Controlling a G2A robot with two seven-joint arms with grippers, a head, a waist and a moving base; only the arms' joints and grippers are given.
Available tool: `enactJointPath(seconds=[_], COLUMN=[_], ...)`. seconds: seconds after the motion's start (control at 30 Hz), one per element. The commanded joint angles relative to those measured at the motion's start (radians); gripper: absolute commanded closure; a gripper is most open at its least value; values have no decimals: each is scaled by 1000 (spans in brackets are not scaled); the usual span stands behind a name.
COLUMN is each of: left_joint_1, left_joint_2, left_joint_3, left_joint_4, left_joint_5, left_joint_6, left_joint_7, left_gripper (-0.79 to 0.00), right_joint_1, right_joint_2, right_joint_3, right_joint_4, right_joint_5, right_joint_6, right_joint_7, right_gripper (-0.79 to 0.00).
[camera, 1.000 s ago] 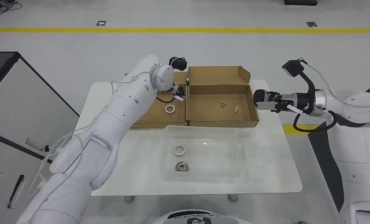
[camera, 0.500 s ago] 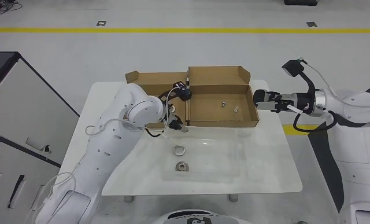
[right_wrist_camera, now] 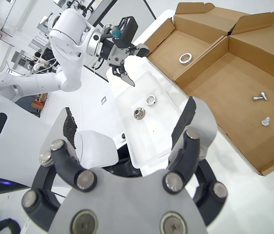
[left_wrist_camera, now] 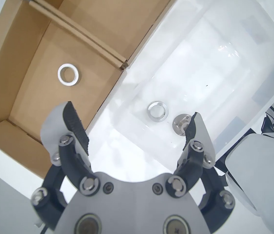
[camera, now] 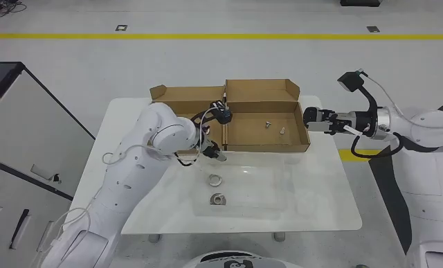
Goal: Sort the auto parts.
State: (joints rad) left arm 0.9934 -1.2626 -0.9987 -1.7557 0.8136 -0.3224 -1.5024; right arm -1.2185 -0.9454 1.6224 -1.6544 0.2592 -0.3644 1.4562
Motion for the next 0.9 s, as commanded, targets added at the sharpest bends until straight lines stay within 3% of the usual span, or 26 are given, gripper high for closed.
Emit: enactJointPath(seconds=[0.0, 0.17, 0.5, 0.87], left_joint_1=[-9, -62, -253, -372], left_joint_2=[10, 43, 103, 123], left_joint_3=[40, 170, 456, 664], left_joint_4=[-20, -58, -59, -47], left_joint_5=[1, -50, -172, -254], left_joint_6=[4, 22, 38, 38], left_joint_7=[1, -18, -34, -34], left_gripper=[-785, -785, -785, -760], right_joint_1=[0, 0, 0, 0], right_joint_2=[0, 0, 0, 0], right_joint_3=[0, 0, 0, 0], right_joint_4=[0, 0, 0, 0], right_joint_5=[0, 0, 0, 0], right_joint_6=[0, 0, 0, 0], right_joint_7=[0, 0, 0, 0], right_gripper=[-785, -785, -785, -785])
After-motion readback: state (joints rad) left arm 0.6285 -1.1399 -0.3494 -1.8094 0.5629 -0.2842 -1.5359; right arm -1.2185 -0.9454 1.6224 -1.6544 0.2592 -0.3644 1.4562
